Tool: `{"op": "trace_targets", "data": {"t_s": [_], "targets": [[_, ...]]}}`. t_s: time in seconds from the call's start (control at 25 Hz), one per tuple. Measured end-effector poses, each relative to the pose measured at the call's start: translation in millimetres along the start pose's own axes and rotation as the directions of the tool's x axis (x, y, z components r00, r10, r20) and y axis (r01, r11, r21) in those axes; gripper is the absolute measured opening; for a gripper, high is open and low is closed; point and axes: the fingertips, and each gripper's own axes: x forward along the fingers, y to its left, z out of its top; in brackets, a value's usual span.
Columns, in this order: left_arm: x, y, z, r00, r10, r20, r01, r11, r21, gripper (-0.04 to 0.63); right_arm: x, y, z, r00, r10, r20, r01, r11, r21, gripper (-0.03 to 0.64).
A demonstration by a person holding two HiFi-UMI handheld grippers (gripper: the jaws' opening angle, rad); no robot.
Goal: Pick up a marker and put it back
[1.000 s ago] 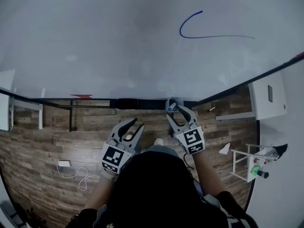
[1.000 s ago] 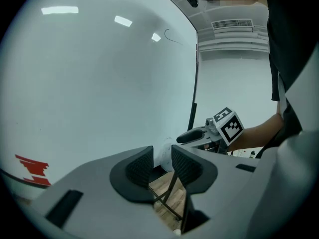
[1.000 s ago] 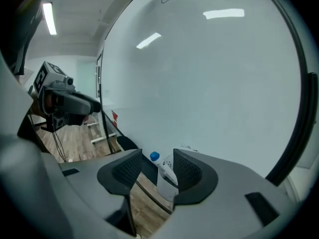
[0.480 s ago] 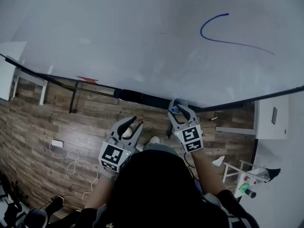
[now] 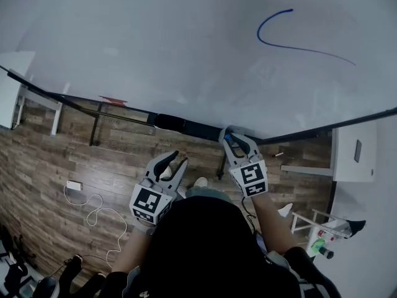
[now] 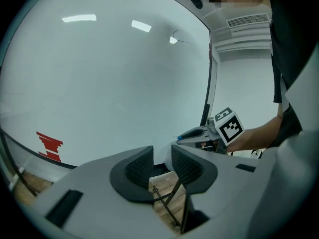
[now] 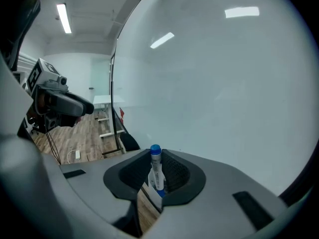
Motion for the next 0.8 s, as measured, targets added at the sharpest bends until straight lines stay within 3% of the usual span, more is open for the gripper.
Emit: {"op": "trace_targets", "data": {"t_s": [0.32, 0.8], "targets": [[10, 6, 19, 0.999, -0.041, 0.008, 0.041, 0.999, 0.027, 0.127, -20, -14, 26, 0.997, -0.057, 0.058, 0.052, 0.996, 0.076, 0.094], [44, -7, 42, 0.975, -0.223, 0.024, 0.22, 0.972, 0.078, 0.126, -83, -41, 70, 0.957, -0.239, 0.166, 0.202, 0.956, 0.213, 0.094]]}}
